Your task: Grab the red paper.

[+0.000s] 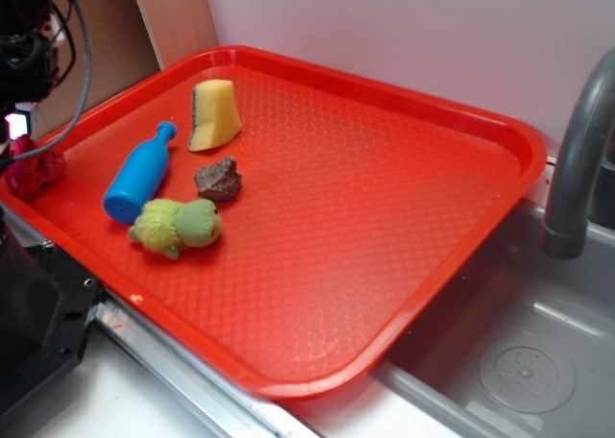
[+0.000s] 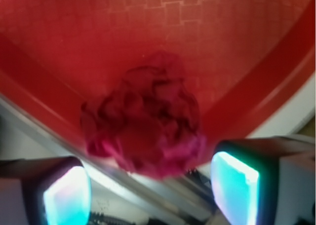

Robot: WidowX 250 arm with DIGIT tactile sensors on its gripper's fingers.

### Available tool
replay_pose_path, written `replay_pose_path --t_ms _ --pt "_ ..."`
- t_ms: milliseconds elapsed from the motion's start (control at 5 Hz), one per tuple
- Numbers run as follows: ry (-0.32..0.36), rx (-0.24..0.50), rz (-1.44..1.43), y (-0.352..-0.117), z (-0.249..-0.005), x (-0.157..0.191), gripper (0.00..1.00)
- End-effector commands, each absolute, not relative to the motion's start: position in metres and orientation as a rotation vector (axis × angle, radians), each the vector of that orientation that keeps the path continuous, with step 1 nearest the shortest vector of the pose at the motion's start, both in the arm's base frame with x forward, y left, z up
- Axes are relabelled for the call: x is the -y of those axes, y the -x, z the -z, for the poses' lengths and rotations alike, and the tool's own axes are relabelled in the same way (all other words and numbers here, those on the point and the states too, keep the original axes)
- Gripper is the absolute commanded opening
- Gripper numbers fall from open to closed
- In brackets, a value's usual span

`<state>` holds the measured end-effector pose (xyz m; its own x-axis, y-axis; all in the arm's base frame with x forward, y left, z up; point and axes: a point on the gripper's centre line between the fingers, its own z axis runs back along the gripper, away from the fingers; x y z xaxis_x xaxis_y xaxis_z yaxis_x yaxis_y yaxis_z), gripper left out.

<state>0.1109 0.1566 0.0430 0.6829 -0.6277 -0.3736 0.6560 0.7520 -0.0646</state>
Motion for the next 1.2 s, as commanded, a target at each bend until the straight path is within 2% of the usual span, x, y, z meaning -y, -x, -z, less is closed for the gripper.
replay_pose_path --t_ms 0,200,400,800,1000 --pt "-0.032 -0.364 0.743 -0.131 -0.014 -0.137 1.0" --pt "-0.029 -0.384 0.739 -0.134 -0.007 -0.13 1.0" --pt "-0.023 -0.375 0.732 -0.136 -0.008 -0.13 0.0" --pt "-0.011 -0.328 0.767 -0.148 -0.034 -0.111 0.0" --pt "-0.02 -0.325 0.787 -0.15 -0.037 -0.1 0.0"
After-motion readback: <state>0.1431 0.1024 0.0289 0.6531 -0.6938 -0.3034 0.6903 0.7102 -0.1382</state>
